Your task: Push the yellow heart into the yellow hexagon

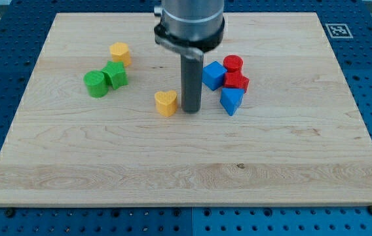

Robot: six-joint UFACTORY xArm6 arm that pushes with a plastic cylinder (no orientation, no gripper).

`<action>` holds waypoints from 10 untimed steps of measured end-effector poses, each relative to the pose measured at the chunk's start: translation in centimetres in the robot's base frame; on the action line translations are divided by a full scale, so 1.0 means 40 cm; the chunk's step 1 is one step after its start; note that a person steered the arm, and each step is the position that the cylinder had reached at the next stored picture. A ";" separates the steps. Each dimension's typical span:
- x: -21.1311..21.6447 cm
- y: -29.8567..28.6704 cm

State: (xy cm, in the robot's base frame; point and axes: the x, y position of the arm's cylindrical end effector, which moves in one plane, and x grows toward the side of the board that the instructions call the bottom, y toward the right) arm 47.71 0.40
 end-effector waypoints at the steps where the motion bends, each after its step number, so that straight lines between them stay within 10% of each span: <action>1: 0.043 0.000; 10: -0.216 -0.260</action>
State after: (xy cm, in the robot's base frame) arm 39.09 -10.00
